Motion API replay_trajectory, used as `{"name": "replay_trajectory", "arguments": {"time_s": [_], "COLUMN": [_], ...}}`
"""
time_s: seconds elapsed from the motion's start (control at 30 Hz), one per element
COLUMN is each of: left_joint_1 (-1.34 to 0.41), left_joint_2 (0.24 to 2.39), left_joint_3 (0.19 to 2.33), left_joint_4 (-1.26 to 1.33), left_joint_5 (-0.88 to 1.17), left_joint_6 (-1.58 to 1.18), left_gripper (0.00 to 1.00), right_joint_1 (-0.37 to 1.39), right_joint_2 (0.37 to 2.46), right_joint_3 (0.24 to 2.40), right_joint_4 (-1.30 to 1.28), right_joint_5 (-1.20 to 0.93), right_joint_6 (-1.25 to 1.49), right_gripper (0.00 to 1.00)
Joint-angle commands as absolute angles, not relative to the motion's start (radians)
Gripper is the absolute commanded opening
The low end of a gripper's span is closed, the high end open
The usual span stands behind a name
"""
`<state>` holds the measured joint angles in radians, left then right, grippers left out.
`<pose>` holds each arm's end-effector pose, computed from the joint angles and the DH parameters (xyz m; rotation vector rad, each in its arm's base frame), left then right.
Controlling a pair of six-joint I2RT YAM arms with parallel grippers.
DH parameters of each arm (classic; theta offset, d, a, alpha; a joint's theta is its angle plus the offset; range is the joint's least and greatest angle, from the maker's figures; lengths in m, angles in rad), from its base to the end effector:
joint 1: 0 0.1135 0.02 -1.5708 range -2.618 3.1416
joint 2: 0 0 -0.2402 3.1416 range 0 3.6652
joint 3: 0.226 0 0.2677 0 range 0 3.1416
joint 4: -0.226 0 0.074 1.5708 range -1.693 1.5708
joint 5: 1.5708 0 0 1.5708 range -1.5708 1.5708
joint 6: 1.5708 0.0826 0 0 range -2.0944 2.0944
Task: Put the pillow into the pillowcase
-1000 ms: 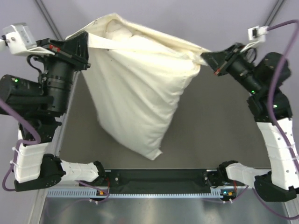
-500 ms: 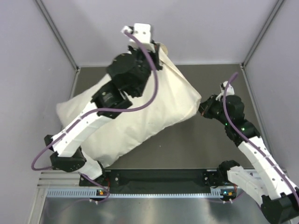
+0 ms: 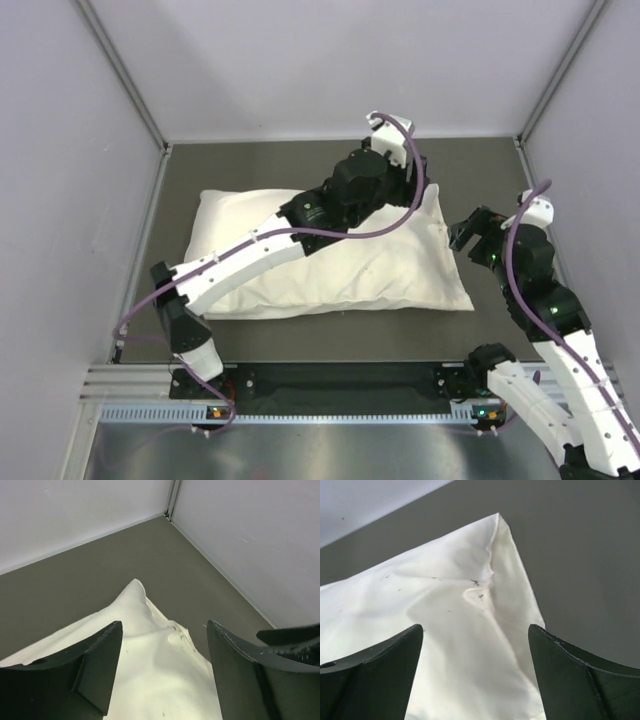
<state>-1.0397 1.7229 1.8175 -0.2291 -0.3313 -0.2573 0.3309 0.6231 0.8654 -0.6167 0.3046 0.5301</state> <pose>0.2567 -0.3841 0.4149 0.4254 1.6930 -0.6815 0.2029 0.0435 0.3186 0.3921 1.8971 0.2792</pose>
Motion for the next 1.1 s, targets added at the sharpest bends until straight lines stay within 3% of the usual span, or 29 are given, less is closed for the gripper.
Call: {"name": "replay_trajectory", "arguments": {"time_s": [0.0,0.13,0.33,0.5,0.53,0.67,0.77,0.93,1.07], "left_joint_1": [-1.042,-1.042,-1.042,-1.042,-1.042,-1.035,-0.904,-0.508,-0.321], "left_joint_2": [1.524,1.343,1.079,0.96,0.947,0.931,0.948,0.997,1.135], "left_joint_3": [1.813,1.653,1.214,0.933,0.896,0.784,0.756,0.732,0.886], "left_joint_4": [-0.343,-0.523,-0.684,-0.621,-0.606,-0.606,-0.638,-0.548,-0.569], "left_joint_5": [-0.339,-0.368,-0.292,-0.21,-0.209,-0.254,-0.29,-0.083,-0.106], "left_joint_6": [-0.331,-0.467,-0.653,-0.758,-0.768,-0.813,-0.795,-0.594,-0.56], "left_gripper": [0.73,0.74,0.73,0.71,0.7,0.7,0.67,0.63,0.61], "right_joint_1": [0.327,0.327,0.328,0.328,0.327,0.348,0.431,0.74,1.031], "right_joint_2": [0.609,0.617,0.701,0.704,0.712,0.773,0.804,0.863,0.981], "right_joint_3": [0.933,0.896,0.784,0.651,0.632,0.549,0.506,0.529,0.616], "right_joint_4": [-0.673,-0.672,-0.644,-0.568,-0.531,-0.401,-0.307,-0.192,-0.135], "right_joint_5": [0.382,0.246,0.049,0.031,0.006,-0.132,-0.135,-0.003,0.113], "right_joint_6": [0.489,0.476,0.477,0.505,0.511,0.558,0.619,0.719,0.758], "right_gripper": [0.86,0.88,0.9,0.89,0.88,0.65,0.51,0.49,0.5]}}
